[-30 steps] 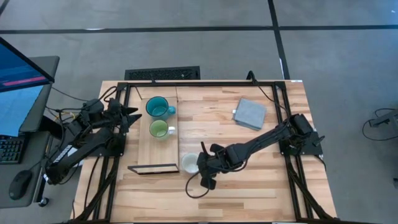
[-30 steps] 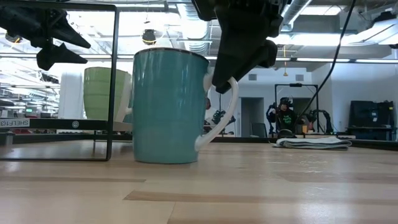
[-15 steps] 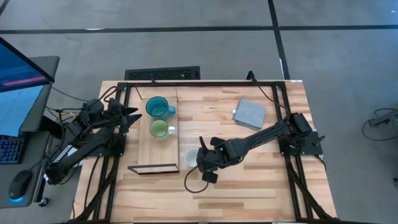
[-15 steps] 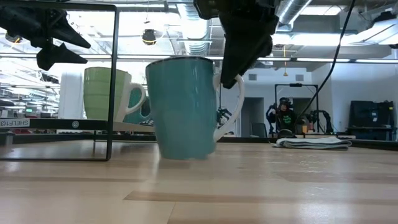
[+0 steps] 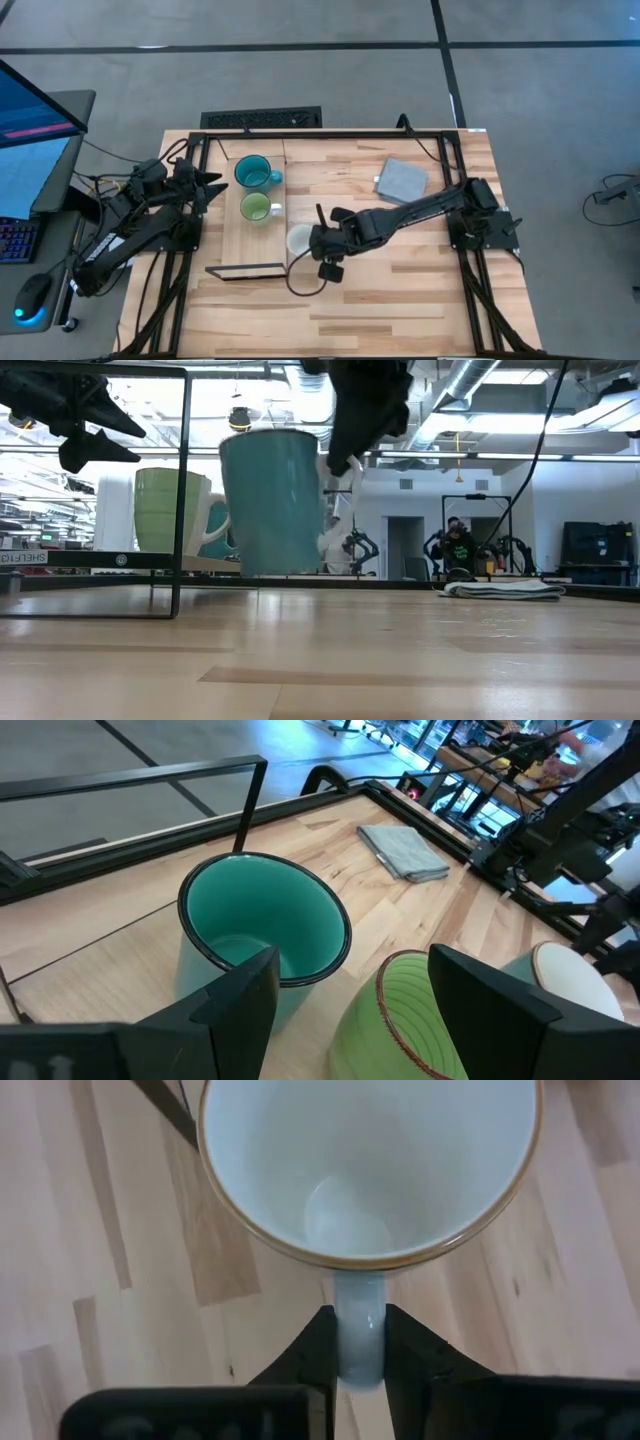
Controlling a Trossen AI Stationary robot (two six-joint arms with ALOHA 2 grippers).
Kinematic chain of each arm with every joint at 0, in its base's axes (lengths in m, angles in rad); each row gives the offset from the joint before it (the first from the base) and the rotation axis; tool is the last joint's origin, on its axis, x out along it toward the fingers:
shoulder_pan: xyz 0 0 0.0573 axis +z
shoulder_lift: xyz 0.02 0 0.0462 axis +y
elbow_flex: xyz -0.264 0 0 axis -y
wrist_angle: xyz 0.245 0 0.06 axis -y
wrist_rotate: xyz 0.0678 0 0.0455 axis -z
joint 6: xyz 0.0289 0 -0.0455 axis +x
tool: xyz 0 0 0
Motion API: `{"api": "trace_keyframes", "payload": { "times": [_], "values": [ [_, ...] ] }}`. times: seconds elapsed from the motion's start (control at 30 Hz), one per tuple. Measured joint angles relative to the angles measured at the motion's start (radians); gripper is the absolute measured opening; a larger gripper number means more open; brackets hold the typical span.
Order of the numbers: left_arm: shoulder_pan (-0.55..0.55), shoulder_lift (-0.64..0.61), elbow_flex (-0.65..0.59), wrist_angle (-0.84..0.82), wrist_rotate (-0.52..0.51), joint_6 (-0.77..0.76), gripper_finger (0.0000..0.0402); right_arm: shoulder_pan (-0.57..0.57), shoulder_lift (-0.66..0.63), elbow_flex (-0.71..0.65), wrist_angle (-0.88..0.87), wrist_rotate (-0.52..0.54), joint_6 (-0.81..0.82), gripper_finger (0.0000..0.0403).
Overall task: Stack small to large cups/mugs on shelf
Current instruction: Put the white mug on the shelf
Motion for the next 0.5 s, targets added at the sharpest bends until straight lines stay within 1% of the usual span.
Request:
{"api": "trace_keyframes", "payload": {
  "times": [0.5],
  "values": [
    [0.0,0.0,0.0,0.0,0.0,0.0,0.0248,-0.043,0.0,0.099,-0.015,0.0,-0.076,0.0065]
  ]
}}
